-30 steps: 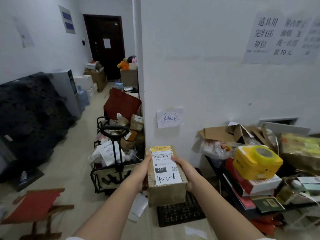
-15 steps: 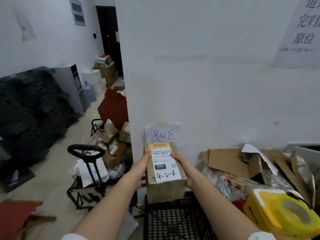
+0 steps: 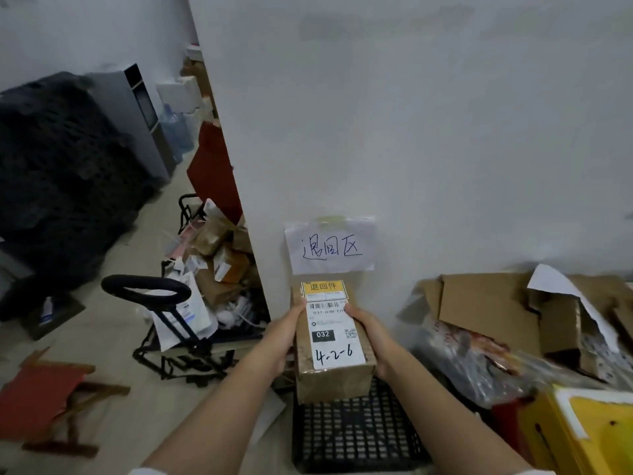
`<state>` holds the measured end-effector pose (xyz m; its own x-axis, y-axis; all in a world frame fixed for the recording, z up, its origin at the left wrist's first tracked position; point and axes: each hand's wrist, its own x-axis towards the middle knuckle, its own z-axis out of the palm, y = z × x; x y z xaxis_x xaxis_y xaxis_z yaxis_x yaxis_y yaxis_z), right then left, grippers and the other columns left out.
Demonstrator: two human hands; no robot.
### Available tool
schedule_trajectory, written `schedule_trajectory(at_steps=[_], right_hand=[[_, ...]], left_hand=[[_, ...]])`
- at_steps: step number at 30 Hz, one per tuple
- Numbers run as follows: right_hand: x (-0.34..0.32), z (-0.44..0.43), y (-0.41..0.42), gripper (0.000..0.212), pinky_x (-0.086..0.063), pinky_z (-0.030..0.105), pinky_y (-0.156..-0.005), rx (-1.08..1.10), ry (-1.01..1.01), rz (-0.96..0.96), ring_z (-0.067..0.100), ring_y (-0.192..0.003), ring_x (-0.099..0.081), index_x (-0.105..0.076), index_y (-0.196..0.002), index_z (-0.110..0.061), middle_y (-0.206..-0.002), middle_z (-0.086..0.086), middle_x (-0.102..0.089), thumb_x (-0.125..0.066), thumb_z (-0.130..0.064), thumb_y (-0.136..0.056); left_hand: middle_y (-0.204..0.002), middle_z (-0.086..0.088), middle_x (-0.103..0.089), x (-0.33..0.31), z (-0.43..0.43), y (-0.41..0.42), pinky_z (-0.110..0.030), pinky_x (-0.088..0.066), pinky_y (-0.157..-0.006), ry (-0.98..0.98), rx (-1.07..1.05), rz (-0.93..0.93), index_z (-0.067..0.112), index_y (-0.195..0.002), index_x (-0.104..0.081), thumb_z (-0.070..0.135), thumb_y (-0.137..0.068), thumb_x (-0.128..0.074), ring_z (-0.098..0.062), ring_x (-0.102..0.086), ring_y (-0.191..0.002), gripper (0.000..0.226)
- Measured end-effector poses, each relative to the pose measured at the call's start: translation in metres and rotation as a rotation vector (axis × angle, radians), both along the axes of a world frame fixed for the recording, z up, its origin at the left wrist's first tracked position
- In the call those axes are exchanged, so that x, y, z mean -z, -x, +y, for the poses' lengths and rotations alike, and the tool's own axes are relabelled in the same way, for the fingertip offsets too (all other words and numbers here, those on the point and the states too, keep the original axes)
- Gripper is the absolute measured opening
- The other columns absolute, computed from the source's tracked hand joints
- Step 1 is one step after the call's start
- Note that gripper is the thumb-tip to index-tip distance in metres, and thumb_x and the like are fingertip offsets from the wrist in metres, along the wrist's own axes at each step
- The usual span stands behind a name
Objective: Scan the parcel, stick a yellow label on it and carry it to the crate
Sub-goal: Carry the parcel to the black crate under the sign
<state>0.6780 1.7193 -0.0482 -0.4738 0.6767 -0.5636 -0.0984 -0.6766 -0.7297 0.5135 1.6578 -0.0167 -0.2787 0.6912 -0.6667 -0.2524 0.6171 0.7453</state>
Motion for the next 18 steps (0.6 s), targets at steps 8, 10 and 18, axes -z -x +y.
schedule_trajectory(at_steps=[8,10,18], right_hand=[[0.071,0.024,0.007,0.038,-0.052,0.057,-0.092,0.017,-0.031,-0.187,0.038,-0.101,-0.069,-0.051,-0.127,-0.012,-0.11,0.018,-0.072,-0.045,-0.035,-0.097],[0.085,0.031,0.01,0.034,-0.052,0.056,-0.092,0.019,-0.042,-0.194,0.036,-0.1,-0.07,-0.054,-0.124,-0.014,-0.109,0.015,-0.073,-0.042,-0.034,-0.099],[0.202,0.024,0.007,0.039,-0.06,0.037,-0.067,-0.002,0.037,-0.323,0.028,-0.089,-0.073,-0.041,-0.126,-0.016,-0.11,0.012,-0.07,-0.053,-0.034,-0.094]], left_hand=[[-0.103,-0.013,-0.076,0.07,0.046,-0.008,-0.049,-0.054,-0.094,0.108,0.021,-0.008,0.014,-0.112,-0.067,0.052,-0.095,-0.037,-0.033,-0.072,-0.095,0.051],[-0.104,-0.014,-0.075,0.092,0.054,-0.01,-0.049,-0.054,-0.094,0.104,-0.01,-0.003,0.013,-0.115,-0.066,0.051,-0.095,-0.035,-0.033,-0.072,-0.095,0.054],[-0.105,-0.013,-0.073,0.233,0.051,-0.017,-0.047,-0.059,-0.084,0.162,-0.149,-0.009,0.008,-0.126,-0.052,0.057,-0.077,-0.051,-0.03,-0.072,-0.09,0.069]])
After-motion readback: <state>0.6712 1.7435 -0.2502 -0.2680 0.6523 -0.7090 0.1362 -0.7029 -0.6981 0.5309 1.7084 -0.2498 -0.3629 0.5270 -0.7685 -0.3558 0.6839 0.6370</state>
